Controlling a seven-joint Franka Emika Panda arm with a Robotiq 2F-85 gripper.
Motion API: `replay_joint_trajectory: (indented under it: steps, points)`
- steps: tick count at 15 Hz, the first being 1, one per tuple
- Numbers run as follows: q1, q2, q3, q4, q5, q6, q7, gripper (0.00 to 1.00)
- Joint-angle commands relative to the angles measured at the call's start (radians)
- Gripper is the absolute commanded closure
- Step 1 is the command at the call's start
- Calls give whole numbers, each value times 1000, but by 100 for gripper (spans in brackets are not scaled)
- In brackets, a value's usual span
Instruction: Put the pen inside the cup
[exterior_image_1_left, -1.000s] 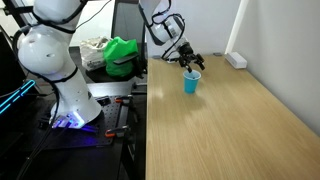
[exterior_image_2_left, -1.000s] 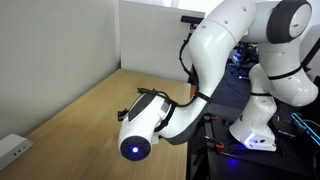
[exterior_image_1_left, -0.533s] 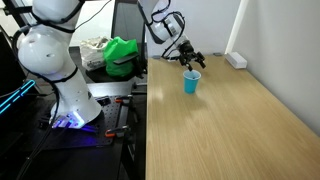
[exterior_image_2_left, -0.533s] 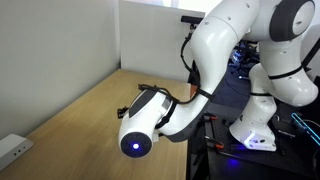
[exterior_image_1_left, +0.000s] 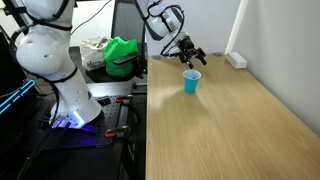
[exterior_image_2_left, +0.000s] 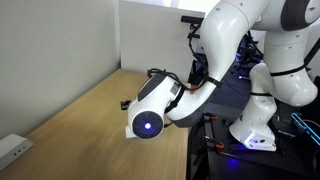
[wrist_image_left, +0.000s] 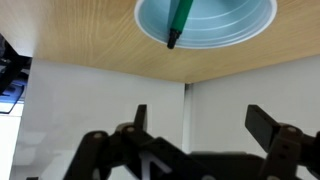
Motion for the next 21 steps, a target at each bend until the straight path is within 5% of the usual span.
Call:
replay_joint_trajectory:
  steps: [1,21]
  points:
    - [-47,-119,-6,-126,-49,160,-4,0]
    - [-257,-422,-132,-425,-450,967,-17,0]
